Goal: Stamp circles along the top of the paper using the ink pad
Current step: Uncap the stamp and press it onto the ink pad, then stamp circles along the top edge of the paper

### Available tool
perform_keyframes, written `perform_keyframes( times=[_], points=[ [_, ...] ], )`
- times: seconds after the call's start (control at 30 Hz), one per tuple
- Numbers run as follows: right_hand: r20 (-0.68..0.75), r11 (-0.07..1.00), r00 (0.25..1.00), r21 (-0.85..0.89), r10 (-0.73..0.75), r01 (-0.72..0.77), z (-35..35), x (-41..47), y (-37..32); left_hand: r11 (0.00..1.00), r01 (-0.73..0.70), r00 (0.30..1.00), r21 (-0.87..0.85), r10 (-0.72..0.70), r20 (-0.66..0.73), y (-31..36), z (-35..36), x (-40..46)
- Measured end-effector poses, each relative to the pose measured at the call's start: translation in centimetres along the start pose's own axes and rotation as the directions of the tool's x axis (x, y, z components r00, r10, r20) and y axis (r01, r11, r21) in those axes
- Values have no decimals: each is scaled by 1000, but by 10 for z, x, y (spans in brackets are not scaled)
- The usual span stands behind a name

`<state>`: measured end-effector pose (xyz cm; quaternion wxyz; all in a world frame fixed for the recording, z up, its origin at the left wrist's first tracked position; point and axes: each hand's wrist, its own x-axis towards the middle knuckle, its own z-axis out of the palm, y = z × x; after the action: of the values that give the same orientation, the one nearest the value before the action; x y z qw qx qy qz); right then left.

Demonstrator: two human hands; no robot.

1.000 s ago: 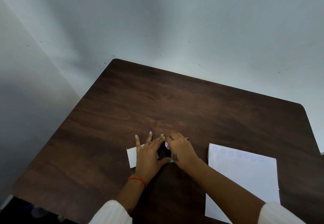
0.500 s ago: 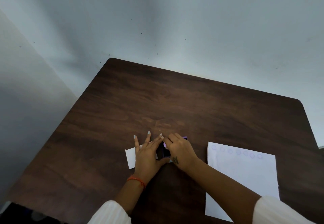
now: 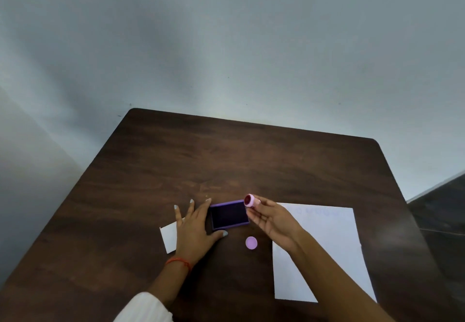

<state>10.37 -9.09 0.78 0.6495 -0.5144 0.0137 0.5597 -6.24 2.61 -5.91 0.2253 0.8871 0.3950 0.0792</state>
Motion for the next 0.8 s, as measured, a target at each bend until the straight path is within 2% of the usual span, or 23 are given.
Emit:
perform_keyframes(
  times=[0.1,0.17,0.3,0.63,0.8],
  points=[
    [5,979,1000,204,30,-31,-23,-22,3,1000,-2,1000,-4,2,-19,1,1,-1],
    [-1,963,1000,270,23,-22,-36,-35,6,999,-11,997,-33,8,-71,7,1,-3],
    [-36,932,999,361,-3,16,-63,-52,6,993,-113,987,-44,107,-120,36,7,-7],
    [-198,871,978,467,-64,151,-156,-82,-14,956,-288,957,-48,288,-13,137,44,-7],
    [-277,901,954,375,-116,218,-190,-85,-24,930,-367,930,-22,368,26,173,69,-5]
  ],
)
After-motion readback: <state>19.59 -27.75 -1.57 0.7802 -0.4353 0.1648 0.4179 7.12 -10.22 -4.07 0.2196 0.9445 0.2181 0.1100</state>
